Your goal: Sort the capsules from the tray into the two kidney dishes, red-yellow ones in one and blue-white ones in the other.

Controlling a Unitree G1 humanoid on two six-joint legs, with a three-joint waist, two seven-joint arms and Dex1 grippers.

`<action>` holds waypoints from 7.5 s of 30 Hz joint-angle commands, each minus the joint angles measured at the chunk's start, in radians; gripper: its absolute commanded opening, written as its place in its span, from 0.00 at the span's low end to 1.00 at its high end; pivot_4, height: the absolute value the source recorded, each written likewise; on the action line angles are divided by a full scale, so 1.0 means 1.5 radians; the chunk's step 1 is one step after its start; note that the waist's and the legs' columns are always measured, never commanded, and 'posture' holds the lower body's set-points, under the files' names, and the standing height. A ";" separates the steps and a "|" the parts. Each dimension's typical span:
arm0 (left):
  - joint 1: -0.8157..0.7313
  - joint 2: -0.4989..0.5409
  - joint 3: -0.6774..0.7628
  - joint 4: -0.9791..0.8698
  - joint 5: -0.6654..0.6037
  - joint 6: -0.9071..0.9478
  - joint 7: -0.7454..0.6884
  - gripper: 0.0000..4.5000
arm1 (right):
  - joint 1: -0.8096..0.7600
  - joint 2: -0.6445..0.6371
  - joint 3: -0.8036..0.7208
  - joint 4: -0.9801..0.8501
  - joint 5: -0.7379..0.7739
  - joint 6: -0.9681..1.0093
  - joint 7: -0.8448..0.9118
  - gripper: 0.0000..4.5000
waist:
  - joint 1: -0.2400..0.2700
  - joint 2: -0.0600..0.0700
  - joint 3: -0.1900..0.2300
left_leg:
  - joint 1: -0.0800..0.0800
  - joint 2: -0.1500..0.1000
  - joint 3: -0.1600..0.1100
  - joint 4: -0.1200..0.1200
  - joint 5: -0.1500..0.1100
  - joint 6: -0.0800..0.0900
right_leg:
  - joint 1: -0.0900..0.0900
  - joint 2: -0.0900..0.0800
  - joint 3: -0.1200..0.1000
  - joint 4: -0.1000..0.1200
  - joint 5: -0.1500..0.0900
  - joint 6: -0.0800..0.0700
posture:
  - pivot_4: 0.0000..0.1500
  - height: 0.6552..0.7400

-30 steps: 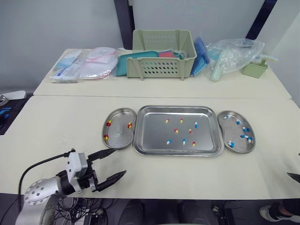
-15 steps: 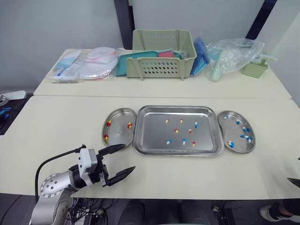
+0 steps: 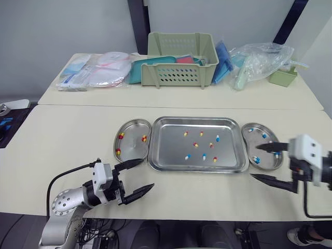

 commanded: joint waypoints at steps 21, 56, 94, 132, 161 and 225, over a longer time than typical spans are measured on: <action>-0.006 -0.006 -0.032 -0.024 0.009 -0.014 0.023 1.00 | -0.513 0.316 0.504 0.447 -0.311 -0.178 0.123 0.52 | -0.011 0.000 0.000 | -0.001 0.000 -0.001 0.000 0.000 0.000 | -0.002 0.000 -0.001 0.001 0.000 0.000 | 1.00 1.00; -0.003 -0.009 -0.041 -0.033 0.015 -0.030 0.033 1.00 | -0.578 0.386 0.465 0.551 -0.351 -0.257 0.237 0.01 | -0.014 0.000 0.000 | -0.001 0.000 -0.001 0.000 0.000 0.000 | -0.004 0.000 0.000 0.002 0.000 0.000 | 1.00 1.00; -0.032 -0.024 -0.061 -0.071 -0.024 -0.018 0.008 1.00 | 0.037 0.158 -0.143 0.094 -0.151 0.091 -0.146 0.54 | 0.000 0.000 0.000 | -0.002 0.000 0.000 0.000 0.000 0.000 | -0.002 0.000 0.000 0.001 0.000 0.000 | 1.00 1.00; 0.101 0.127 0.314 0.142 0.029 0.137 0.208 1.00 | 0.363 0.223 -0.250 0.050 -0.101 -0.224 -0.027 0.99 | 0.000 -0.001 0.000 | 0.000 0.000 0.000 -0.001 0.000 0.000 | -0.001 0.000 0.000 0.000 0.000 0.000 | 1.00 1.00; -0.153 0.006 0.003 -0.285 -0.024 0.478 0.491 1.00 | 0.306 0.344 -0.008 0.060 -0.129 -0.325 -0.127 0.99 | 0.001 -0.002 -0.001 | 0.000 0.000 0.000 0.000 0.000 0.000 | 0.000 0.000 0.000 0.001 0.000 0.000 | 1.00 1.00; -0.467 -0.055 -0.094 -0.103 0.164 0.652 0.380 0.01 | 0.303 0.343 0.082 0.041 -0.171 -0.409 -0.197 1.00 | -0.002 -0.001 -0.002 | 0.000 0.000 0.000 0.000 0.000 -0.001 | -0.001 0.000 0.000 0.001 0.000 0.000 | 1.00 1.00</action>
